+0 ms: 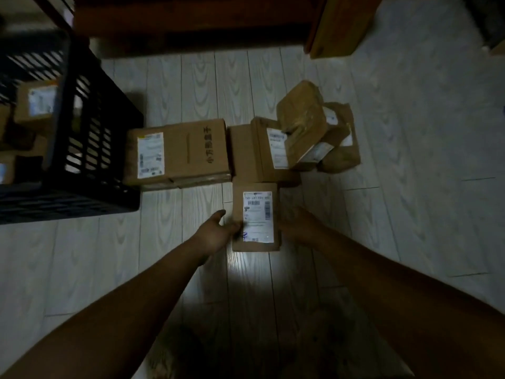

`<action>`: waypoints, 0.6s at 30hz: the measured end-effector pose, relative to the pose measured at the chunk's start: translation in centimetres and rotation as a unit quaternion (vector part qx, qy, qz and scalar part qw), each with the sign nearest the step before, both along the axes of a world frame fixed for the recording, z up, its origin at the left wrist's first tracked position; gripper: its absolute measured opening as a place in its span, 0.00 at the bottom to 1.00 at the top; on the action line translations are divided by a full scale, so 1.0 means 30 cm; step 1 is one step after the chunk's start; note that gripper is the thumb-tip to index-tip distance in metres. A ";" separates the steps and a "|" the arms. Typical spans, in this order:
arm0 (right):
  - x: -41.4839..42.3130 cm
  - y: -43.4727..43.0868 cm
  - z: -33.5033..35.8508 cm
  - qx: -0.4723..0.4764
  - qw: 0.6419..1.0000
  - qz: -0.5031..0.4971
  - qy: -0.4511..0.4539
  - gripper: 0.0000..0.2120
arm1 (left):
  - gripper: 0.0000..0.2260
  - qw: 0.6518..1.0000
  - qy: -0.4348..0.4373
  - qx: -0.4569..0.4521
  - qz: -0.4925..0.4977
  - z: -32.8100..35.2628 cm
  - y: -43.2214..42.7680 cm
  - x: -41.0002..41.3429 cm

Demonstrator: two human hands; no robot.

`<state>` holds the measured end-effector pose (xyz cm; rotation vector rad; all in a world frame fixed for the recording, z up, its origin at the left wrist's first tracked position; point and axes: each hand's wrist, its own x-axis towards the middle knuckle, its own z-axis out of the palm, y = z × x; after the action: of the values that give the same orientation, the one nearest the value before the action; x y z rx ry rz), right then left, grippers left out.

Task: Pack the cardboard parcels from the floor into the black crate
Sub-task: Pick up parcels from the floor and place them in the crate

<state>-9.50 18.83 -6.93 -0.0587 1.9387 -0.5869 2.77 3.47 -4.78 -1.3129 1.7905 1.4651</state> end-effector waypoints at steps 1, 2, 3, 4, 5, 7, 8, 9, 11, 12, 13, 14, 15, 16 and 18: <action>0.000 -0.014 -0.060 -0.003 1.000 -0.007 -0.011 0.33 | 0.33 1.000 0.004 0.005 0.000 -0.061 0.002 -0.008; 0.000 -0.028 -0.116 -0.013 1.000 -0.009 -0.016 0.31 | 0.32 1.000 0.006 0.012 -0.005 -0.111 0.004 -0.014; -0.003 -0.041 -0.164 -0.023 0.999 -0.008 -0.023 0.30 | 0.31 1.000 0.008 0.019 -0.013 -0.162 0.004 -0.020; -0.007 -0.056 -0.209 -0.037 0.999 -0.008 -0.027 0.29 | 0.28 0.999 0.012 0.027 -0.022 -0.207 0.000 -0.026; -0.011 -0.068 -0.239 -0.048 0.998 -0.007 -0.034 0.27 | 0.25 0.999 0.016 0.038 -0.031 -0.243 0.000 -0.034; -0.020 -0.092 -0.278 -0.068 0.997 0.000 -0.047 0.23 | 0.19 0.997 0.025 0.061 -0.047 -0.284 -0.003 -0.052; -0.025 -0.102 -0.277 -0.074 0.996 0.006 -0.054 0.22 | 0.18 0.996 0.026 0.074 -0.045 -0.288 -0.004 -0.061; -0.029 -0.112 -0.264 -0.074 0.995 0.017 -0.057 0.21 | 0.17 0.995 0.029 0.085 -0.037 -0.282 -0.006 -0.069; -0.045 -0.126 -0.208 -0.059 0.995 0.055 -0.054 0.20 | 0.15 0.995 0.034 0.092 -0.025 -0.241 -0.017 -0.077; -0.054 -0.132 -0.169 -0.052 0.995 0.065 -0.053 0.19 | 0.15 0.995 0.038 0.091 -0.023 -0.209 -0.024 -0.077; -0.064 -0.136 -0.122 -0.044 0.995 0.075 -0.052 0.19 | 0.15 0.995 0.045 0.084 -0.022 -0.178 -0.035 -0.077; -0.077 -0.146 -0.069 -0.042 0.994 0.086 -0.047 0.18 | 0.14 0.995 0.060 0.076 -0.025 -0.131 -0.051 -0.084; -0.086 -0.150 -0.028 -0.042 0.994 0.094 -0.045 0.18 | 0.13 0.994 0.075 0.073 -0.023 -0.090 -0.060 -0.087; -0.092 -0.155 0.008 -0.047 0.993 0.099 -0.042 0.18 | 0.11 0.993 0.092 0.072 -0.018 -0.050 -0.069 -0.088; -0.113 -0.182 0.086 -0.076 0.992 0.098 -0.021 0.17 | 0.09 0.989 0.136 0.052 0.011 0.022 -0.103 -0.092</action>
<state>-12.88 13.36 -4.36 -0.3268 1.8188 -0.5979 0.02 0.38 -4.11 -1.1277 1.8392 1.7974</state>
